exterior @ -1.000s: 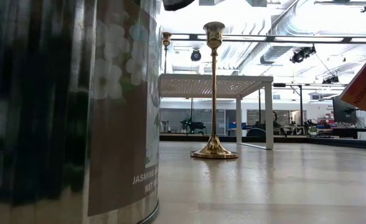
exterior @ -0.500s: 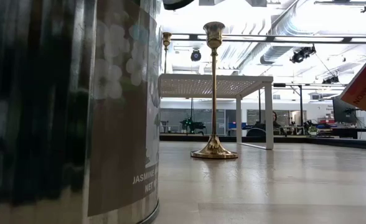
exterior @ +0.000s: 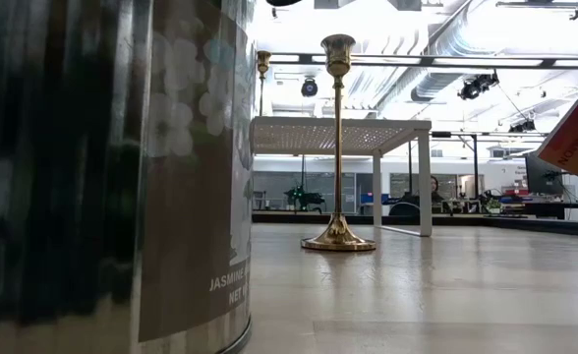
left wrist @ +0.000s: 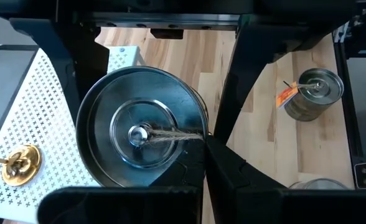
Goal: Pick & Place candle stick holders
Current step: Put the top left silver scented candle on the shelf
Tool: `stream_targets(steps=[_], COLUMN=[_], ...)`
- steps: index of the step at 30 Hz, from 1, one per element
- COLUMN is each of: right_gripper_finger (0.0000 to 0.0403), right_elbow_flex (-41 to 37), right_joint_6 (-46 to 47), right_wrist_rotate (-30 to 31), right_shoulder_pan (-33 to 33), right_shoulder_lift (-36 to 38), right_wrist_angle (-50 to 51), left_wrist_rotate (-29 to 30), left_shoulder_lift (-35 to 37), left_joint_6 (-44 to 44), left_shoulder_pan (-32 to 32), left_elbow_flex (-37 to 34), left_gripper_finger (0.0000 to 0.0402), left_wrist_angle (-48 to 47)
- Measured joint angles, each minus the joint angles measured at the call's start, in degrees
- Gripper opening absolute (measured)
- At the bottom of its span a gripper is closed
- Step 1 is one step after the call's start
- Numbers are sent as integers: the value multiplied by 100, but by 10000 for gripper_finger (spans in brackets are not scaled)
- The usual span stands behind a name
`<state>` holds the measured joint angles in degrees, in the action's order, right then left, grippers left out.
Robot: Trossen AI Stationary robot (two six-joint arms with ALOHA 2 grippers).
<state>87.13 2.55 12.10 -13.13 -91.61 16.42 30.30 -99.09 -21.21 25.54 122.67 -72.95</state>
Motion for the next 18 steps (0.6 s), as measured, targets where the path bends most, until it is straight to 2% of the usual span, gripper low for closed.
stream_targets(steps=[18], right_gripper_finger=[394], right_elbow_flex=[0], right_joint_6=[-119], right_wrist_rotate=[-7], right_shoulder_pan=[-2], right_shoulder_lift=[0], right_wrist_angle=[-82], left_wrist_rotate=[-28], left_shoulder_lift=[0], left_joint_6=[-2], left_shoulder_pan=[0], left_elbow_flex=[0], left_gripper_finger=[0], left_wrist_angle=[-4])
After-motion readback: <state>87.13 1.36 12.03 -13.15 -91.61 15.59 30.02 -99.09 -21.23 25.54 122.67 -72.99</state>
